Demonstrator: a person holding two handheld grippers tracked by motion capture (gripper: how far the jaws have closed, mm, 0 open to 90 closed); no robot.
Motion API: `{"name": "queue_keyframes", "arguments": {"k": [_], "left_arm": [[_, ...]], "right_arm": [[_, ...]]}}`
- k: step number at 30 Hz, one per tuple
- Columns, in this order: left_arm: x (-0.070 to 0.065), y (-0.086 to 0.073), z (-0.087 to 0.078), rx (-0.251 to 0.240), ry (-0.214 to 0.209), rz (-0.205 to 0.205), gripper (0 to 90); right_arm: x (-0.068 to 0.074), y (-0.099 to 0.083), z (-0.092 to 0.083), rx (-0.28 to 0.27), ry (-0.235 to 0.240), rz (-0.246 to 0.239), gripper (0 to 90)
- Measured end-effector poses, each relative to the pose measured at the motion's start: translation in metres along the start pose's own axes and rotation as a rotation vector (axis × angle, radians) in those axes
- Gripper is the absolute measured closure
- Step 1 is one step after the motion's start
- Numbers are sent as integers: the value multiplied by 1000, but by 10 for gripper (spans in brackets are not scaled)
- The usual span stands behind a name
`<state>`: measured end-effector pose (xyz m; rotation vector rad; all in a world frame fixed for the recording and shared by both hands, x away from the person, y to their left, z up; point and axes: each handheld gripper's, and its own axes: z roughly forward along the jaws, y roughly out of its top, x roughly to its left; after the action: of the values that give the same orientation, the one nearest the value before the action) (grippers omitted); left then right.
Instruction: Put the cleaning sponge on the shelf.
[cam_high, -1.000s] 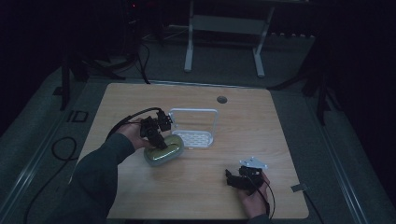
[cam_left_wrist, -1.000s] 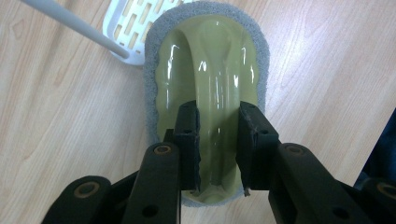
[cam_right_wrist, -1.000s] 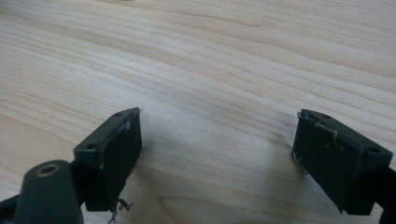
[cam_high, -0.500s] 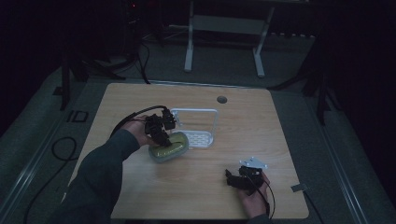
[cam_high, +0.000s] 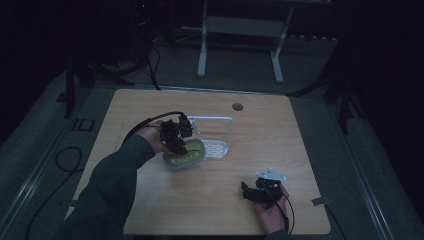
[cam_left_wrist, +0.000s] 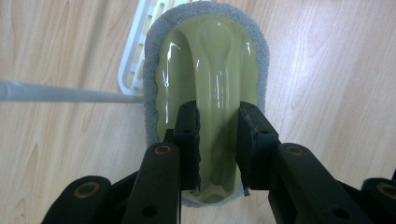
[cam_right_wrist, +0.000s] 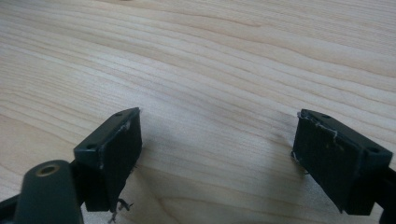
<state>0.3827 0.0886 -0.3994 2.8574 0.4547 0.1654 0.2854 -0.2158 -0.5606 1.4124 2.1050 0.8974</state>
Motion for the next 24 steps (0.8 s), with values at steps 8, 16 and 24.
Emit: {"name": "queue_keyframes", "arguments": {"k": [8, 16, 24], "left_arm": [[1, 5, 4, 1, -1, 23, 718], [3, 10, 9, 9, -3, 35, 719], [1, 15, 14, 12, -3, 70, 718]], "right_arm": [[0, 0, 0, 0, 0, 0, 152], [0, 0, 0, 0, 0, 0, 152], [0, 0, 0, 0, 0, -1, 152]]}}
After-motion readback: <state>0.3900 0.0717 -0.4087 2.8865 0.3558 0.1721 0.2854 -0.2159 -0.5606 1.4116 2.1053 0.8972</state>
